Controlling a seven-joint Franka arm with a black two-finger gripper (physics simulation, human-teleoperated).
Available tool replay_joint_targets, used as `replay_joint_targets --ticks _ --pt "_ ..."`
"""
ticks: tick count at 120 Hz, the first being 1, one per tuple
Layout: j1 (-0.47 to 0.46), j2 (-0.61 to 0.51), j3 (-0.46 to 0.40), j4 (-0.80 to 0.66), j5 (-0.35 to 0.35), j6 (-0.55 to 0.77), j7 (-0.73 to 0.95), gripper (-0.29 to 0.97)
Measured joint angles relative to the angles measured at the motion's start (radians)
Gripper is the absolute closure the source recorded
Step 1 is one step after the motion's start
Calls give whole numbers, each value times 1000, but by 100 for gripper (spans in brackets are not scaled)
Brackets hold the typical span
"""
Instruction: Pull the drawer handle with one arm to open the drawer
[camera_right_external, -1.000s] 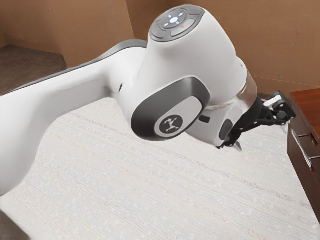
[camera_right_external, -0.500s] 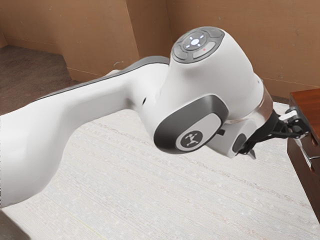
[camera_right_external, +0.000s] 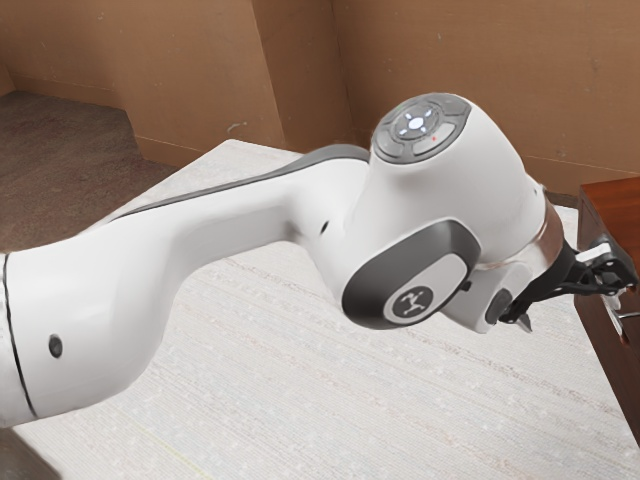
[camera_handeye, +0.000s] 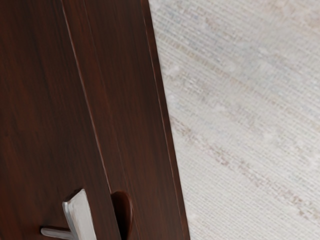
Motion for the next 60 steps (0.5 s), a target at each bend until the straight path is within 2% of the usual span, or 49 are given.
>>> replay_joint_targets --ticks 60 --pt "37 71 2 36 -3 72 14 6"
